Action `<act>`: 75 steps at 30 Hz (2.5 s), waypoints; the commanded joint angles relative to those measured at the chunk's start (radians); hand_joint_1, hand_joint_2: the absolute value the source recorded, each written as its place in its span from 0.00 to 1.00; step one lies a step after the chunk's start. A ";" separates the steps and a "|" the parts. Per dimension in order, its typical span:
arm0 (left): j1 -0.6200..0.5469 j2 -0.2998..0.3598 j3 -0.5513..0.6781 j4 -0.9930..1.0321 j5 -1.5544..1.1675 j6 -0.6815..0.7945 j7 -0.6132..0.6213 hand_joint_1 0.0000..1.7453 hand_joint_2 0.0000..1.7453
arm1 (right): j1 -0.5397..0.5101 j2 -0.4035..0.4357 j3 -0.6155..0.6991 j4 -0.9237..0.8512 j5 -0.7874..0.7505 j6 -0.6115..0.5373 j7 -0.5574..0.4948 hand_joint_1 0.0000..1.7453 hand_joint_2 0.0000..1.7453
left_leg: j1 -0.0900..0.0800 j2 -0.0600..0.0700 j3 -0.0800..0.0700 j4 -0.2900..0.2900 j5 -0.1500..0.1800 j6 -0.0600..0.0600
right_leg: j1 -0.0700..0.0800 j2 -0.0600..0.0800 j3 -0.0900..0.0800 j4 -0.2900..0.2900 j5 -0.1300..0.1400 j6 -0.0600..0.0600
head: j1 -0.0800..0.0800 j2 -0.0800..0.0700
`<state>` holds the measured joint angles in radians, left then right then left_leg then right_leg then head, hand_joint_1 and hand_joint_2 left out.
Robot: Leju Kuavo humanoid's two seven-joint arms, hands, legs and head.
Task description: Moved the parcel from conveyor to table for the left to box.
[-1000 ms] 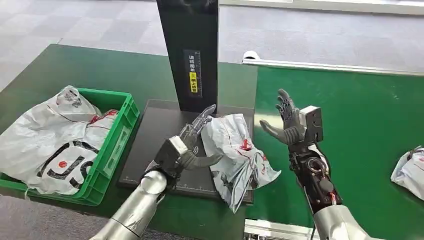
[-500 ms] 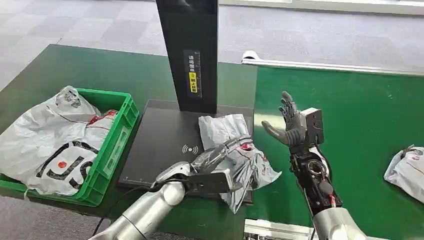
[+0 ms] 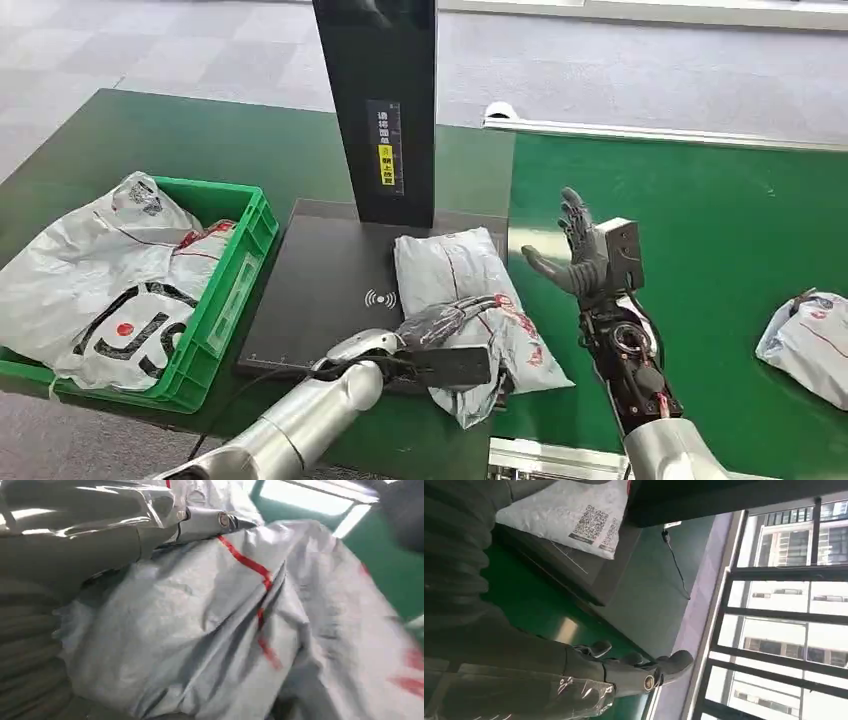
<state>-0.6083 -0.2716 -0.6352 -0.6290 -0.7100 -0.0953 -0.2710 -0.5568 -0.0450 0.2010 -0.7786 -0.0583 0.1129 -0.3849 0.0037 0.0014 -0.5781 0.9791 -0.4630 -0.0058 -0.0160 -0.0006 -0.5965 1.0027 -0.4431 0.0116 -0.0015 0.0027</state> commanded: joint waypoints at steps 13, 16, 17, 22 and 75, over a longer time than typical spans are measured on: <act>0.071 0.060 0.287 -0.025 -0.098 0.596 0.036 0.00 1.00 | 0.075 0.037 -0.051 -0.099 0.030 -0.017 0.036 0.00 1.00 | 0.001 0.002 0.005 -0.001 0.000 -0.001 | 0.001 0.002 0.004 0.000 0.000 -0.001 | 0.000 0.000; 0.071 0.060 0.287 -0.025 -0.098 0.596 0.036 0.00 1.00 | 0.075 0.037 -0.051 -0.099 0.030 -0.017 0.036 0.00 1.00 | 0.001 0.003 0.005 -0.001 0.000 -0.001 | 0.002 0.003 0.005 -0.001 0.001 -0.002 | 0.000 0.000; 0.071 0.060 0.287 -0.025 -0.098 0.596 0.036 0.00 1.00 | 0.075 0.037 -0.051 -0.099 0.030 -0.017 0.036 0.00 1.00 | 0.001 0.002 0.005 -0.001 0.000 -0.001 | 0.001 0.002 0.004 0.000 0.001 -0.002 | 0.000 0.000; 0.071 0.060 0.287 -0.025 -0.098 0.596 0.036 0.00 1.00 | 0.075 0.037 -0.051 -0.099 0.030 -0.017 0.036 0.00 1.00 | 0.001 0.001 0.004 -0.001 0.000 -0.001 | 0.001 0.002 0.003 0.000 0.001 -0.002 | 0.000 0.000; 0.318 -0.053 0.448 -1.052 0.264 0.793 -0.427 1.00 0.00 | 0.067 -0.035 0.040 -0.064 -0.077 -0.025 -0.028 0.00 1.00 | 0.001 0.003 0.001 0.001 -0.001 -0.001 | 0.001 0.003 -0.001 0.001 0.000 -0.001 | 0.000 0.000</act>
<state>-0.3118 -0.3174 -0.1816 -1.5310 -0.4536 0.6973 -0.6977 -0.4566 -0.0721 0.2003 -0.8618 -0.1293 0.0847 -0.4204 0.0038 0.0021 -0.5778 0.9788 -0.4629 -0.0062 -0.0159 0.0002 -0.5970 1.0033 -0.4430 0.0110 -0.0011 0.0023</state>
